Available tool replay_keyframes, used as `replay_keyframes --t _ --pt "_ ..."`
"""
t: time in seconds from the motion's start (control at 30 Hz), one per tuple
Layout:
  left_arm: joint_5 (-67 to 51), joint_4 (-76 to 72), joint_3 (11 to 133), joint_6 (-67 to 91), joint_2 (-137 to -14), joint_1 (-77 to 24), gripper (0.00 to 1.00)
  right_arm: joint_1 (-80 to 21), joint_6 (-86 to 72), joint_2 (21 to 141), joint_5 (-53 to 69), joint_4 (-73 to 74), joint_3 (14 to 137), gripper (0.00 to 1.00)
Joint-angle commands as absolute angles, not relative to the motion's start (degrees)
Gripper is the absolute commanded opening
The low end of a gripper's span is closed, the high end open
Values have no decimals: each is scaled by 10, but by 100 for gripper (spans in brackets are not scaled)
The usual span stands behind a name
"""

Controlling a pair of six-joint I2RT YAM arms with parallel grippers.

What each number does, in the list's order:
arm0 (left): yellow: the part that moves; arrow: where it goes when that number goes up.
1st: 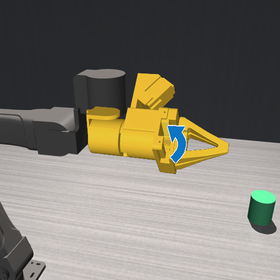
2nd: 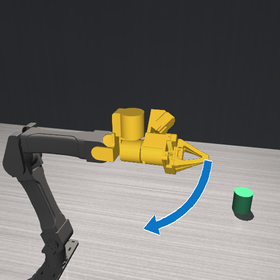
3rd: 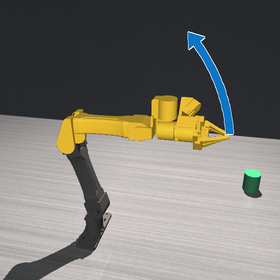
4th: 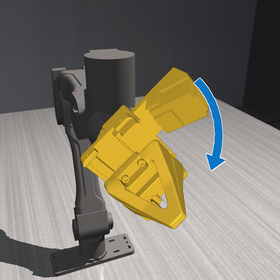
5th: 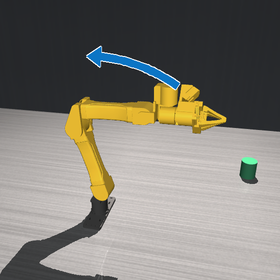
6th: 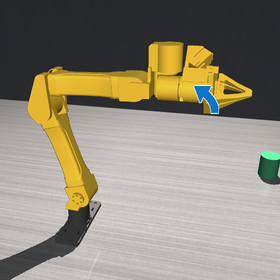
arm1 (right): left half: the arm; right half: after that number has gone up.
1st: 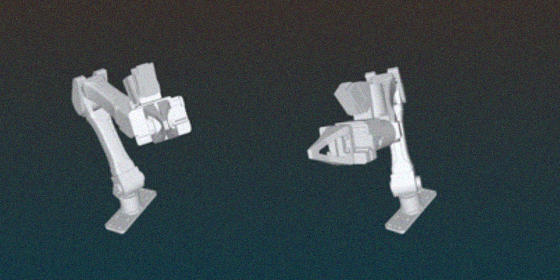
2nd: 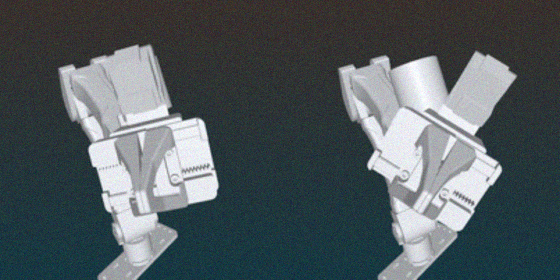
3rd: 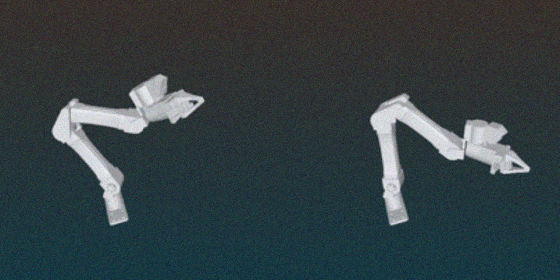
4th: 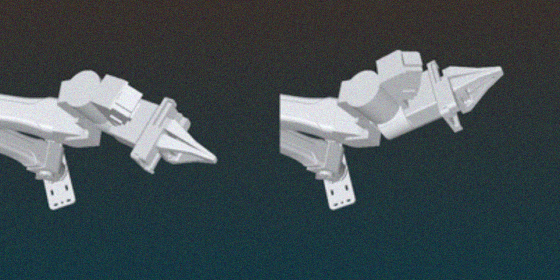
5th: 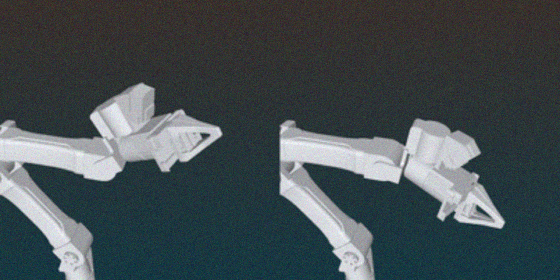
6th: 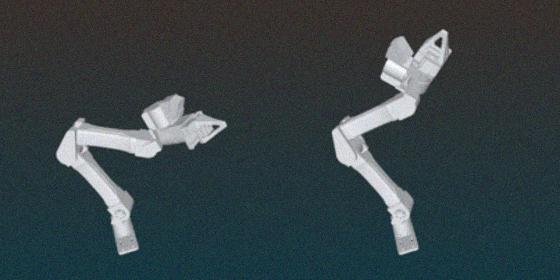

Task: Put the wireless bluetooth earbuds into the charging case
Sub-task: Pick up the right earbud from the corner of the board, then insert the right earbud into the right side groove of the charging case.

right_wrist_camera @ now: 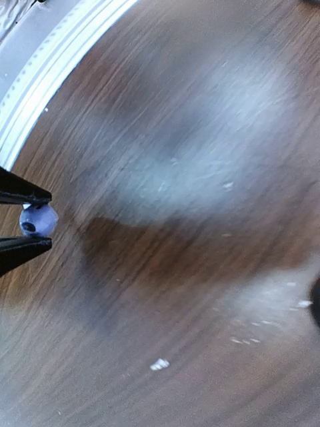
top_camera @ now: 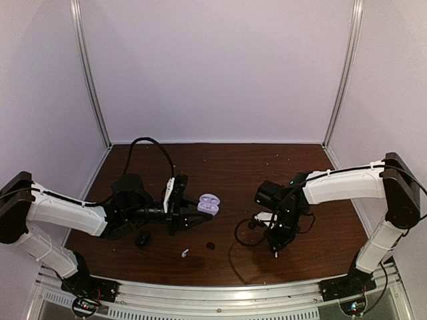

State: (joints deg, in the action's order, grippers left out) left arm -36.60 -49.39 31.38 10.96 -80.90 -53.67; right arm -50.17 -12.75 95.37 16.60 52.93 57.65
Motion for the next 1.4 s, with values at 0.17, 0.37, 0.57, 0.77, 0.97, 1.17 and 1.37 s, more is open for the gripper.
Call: replay_keyframes --t 0.17,0.37,0.57,0.77,0.97,1.17,1.37 --pt "-320 -595 279 102 -795 -522 1 -505 -104 847 78 442 682 7" --pt "-315 -612 282 72 -797 -518 2 -505 -67 758 68 320 695 6" --pt "-319 -623 287 34 -799 -519 2 -513 -17 674 98 219 667 7" --pt "-311 -614 299 -11 -795 -519 2 -554 43 621 99 145 641 7" --pt "-323 -603 319 -24 -802 -519 2 -620 102 616 75 96 630 9" --pt "-361 -641 327 36 -817 -518 2 -668 139 630 35 76 635 8" --pt "-384 -692 305 17 -805 -518 3 -709 177 636 -19 53 624 8"
